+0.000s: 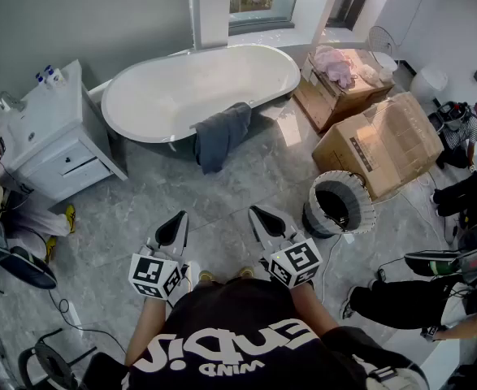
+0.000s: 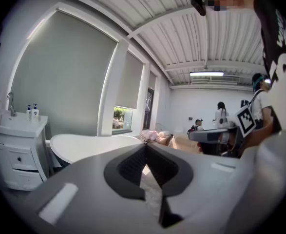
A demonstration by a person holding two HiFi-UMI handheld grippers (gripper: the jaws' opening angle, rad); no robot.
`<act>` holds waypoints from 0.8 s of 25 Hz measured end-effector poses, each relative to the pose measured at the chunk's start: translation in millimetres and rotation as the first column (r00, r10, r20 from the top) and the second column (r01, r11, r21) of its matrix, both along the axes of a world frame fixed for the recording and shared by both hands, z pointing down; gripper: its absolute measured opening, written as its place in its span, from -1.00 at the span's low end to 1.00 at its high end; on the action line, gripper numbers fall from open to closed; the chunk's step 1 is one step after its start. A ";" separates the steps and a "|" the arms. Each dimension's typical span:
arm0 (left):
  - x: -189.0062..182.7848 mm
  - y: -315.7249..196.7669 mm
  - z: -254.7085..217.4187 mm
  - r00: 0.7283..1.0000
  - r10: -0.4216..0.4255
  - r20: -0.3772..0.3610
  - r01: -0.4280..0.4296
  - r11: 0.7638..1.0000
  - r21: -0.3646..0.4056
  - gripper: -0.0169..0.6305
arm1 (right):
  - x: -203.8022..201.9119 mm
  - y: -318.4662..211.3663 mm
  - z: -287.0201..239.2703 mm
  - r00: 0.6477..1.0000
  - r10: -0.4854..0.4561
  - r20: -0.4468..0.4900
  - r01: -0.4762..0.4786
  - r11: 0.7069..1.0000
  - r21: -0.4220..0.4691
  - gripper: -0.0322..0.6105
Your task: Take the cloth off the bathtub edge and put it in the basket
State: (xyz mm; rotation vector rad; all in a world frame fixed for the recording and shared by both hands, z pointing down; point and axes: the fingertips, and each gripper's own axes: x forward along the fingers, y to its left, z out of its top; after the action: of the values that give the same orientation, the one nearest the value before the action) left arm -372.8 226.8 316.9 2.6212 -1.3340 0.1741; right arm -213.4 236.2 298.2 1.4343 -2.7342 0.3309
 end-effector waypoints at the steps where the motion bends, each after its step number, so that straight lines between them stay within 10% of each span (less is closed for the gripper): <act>1: 1.8 1.3 0.8 1.000 -0.001 0.001 0.001 1.000 -0.003 -0.96 | 0.8 2.0 0.4 1.000 -0.004 0.001 0.004 1.000 -0.001 -0.87; 20: 54.7 13.3 21.5 0.999 -0.045 0.013 0.045 0.999 -0.021 -0.96 | 63.7 25.9 23.0 0.999 0.003 0.033 -0.002 1.000 -0.023 -0.87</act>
State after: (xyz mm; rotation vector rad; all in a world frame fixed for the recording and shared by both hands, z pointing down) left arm -318.1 240.0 338.4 2.5745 -1.3859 0.1972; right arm -149.7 262.1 321.2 1.4398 -2.7448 0.3880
